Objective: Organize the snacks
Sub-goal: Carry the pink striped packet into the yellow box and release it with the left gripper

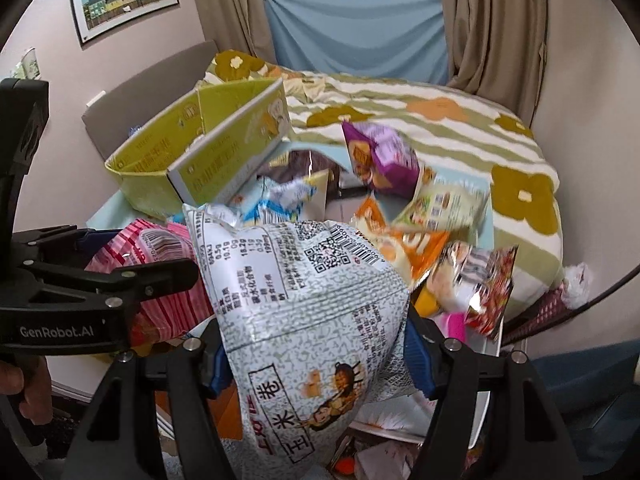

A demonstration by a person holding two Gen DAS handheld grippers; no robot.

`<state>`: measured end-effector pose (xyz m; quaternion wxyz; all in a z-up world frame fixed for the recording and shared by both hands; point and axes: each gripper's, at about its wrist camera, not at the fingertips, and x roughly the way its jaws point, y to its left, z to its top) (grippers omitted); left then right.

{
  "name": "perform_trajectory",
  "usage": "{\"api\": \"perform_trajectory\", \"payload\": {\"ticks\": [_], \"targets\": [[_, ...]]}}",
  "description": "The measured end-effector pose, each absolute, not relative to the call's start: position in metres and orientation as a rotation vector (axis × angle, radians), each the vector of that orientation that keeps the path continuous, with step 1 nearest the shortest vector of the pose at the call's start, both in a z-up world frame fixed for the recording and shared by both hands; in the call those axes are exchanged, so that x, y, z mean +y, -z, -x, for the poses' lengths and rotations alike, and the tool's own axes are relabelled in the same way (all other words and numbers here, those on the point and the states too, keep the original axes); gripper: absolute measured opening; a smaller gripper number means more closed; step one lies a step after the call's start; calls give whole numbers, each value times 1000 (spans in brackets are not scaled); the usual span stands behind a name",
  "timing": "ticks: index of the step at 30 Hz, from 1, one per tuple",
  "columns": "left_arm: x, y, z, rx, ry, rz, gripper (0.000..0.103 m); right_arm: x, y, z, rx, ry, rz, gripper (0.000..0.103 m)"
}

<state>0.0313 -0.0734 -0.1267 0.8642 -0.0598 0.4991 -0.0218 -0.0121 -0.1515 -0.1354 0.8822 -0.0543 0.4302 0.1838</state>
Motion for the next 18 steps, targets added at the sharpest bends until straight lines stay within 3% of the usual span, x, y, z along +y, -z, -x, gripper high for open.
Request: {"api": "perform_trajectory", "payload": {"ticks": [8,18], "targets": [[-50,87,-48,934,-15,134,79,-145,97,-12,824,-425,115,64],[42,49,-120,826,-71,125,79,-83,51,-89,755,-448,95,64]]}}
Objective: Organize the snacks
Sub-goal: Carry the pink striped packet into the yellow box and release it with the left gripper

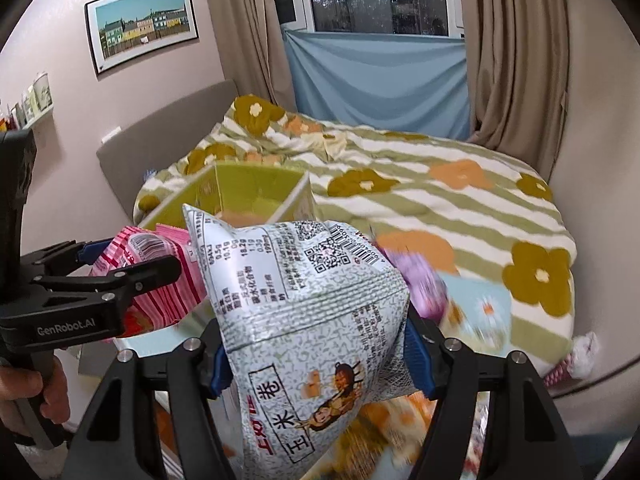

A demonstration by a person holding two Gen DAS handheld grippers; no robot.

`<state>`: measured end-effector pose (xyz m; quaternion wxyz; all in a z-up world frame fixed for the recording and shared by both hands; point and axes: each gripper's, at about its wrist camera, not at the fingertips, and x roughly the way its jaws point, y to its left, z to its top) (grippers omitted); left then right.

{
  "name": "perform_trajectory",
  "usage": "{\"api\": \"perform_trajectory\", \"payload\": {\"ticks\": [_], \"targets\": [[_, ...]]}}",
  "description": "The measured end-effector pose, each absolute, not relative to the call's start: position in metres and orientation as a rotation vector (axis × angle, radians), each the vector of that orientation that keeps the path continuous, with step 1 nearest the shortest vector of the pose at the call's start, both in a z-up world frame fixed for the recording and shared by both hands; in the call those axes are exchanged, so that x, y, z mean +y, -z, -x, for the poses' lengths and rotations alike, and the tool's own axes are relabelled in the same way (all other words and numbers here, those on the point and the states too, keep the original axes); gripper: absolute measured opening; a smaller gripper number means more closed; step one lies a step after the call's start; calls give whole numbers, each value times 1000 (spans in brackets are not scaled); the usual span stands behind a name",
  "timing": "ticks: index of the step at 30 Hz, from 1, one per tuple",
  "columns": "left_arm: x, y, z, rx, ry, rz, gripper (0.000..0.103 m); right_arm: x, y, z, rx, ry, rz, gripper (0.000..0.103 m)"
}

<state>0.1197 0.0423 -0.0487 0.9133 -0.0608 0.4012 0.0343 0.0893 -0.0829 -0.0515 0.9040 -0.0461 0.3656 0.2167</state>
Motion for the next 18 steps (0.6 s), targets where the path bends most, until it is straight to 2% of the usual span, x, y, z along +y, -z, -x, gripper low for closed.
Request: {"api": "perform_trajectory", "payload": {"ticks": [7,18], "targets": [[123,50,-190,833,-81,111,79,-15,48,-173,832,-412,-20,65],[202,119,-296,940,-31,43,79,71,69,-255,906,-333,-112,66]]}}
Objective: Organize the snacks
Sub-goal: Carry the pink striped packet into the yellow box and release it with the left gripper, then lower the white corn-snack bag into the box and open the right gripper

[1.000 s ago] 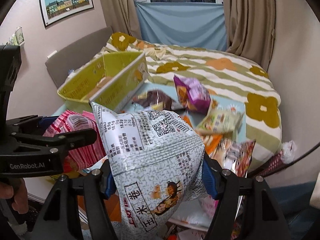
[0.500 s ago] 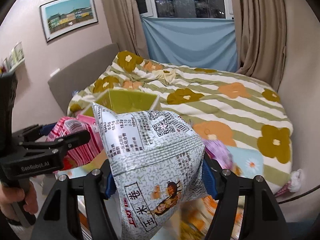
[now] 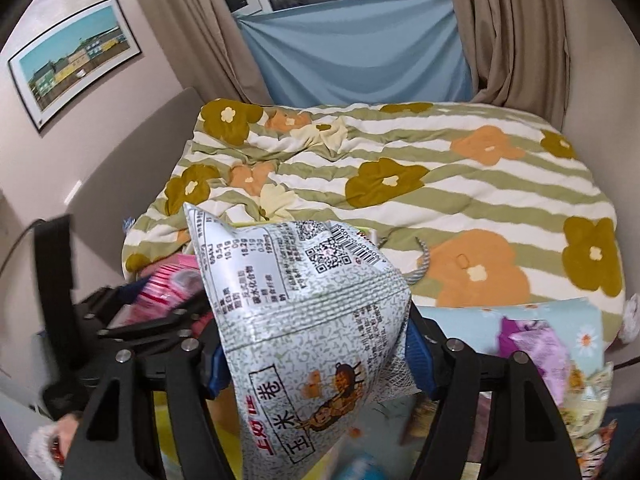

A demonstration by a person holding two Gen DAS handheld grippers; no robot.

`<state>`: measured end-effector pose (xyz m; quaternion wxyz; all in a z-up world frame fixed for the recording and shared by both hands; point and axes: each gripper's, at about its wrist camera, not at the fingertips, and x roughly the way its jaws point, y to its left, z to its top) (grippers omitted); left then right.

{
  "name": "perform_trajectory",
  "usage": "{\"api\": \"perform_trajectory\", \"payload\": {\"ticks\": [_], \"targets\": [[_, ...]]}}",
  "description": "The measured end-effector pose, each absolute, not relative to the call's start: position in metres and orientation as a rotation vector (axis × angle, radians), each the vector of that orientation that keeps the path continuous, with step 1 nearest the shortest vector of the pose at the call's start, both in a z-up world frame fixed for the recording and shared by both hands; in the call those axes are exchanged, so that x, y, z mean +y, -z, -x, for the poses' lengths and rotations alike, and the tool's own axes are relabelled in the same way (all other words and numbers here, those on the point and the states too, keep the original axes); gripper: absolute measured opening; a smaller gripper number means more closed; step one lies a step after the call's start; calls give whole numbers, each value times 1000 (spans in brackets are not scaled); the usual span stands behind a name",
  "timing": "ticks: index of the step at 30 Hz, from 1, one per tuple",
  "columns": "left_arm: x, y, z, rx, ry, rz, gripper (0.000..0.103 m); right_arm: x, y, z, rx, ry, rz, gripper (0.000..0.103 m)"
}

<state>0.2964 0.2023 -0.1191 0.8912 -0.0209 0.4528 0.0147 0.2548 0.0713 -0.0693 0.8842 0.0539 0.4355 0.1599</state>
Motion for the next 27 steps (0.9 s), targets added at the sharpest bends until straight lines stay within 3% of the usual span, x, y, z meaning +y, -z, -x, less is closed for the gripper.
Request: {"api": "perform_trajectory", "payload": {"ticks": [2,3,5,25,27], "targets": [[205,128,-304,959,-38,32,84,79,78,-263,935,-318,-113,66],[207,133,-308,970,-37,27,94,80,81,-265,942,-315,-117,66],[207,136,-311,975,-36,22,103,84,88,-270,961,-311,-124,66],[251,118,-257,991,-124,146,103,140,90,-307,979,-398,-53,68],[252,118,-258,985,-133,133,103,146,98,-314,991,-402,-46,74]]}}
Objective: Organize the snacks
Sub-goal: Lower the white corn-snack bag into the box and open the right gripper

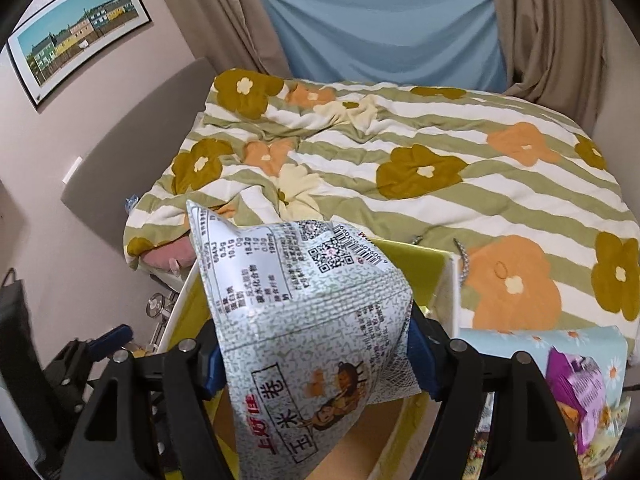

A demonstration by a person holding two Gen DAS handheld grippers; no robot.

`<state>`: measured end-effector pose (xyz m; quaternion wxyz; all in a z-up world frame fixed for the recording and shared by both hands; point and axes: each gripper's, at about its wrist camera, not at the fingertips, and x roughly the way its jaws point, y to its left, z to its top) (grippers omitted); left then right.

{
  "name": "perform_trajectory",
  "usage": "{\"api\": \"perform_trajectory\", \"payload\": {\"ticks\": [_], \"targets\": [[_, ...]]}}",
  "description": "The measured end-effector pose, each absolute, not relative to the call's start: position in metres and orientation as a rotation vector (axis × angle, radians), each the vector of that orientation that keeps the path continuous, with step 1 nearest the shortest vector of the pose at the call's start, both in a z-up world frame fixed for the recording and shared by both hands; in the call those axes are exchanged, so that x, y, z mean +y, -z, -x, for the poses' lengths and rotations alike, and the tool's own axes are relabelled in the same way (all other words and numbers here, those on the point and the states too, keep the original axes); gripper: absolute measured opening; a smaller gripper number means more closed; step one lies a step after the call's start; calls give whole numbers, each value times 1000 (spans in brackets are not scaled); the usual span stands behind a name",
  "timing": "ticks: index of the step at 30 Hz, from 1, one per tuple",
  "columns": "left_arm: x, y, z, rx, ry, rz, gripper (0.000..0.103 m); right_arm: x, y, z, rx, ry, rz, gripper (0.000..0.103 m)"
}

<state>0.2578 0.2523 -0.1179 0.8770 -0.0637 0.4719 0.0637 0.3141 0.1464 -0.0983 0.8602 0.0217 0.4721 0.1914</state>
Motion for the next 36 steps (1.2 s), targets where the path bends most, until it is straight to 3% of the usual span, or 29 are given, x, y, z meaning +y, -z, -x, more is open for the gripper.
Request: {"api": "perform_trajectory", "payload": {"ticks": [1,3,13,25,36], "targets": [[253,120,-260,986,-138,124,103,149,104,-318,997,-398,-39,79],[255,125,-263,993,-146,112,103,153,115,-324,994,-387,-23,103],[261,142,-262,1033,-154,114,103,152,128,-326,986,-367,25,103],[256,95,-249,944,-123,98,103,135,84,-294,961,-351,12,103],[202,58,-220,878,-46,75,103,90,36,-227,843,-301,9,103]]}}
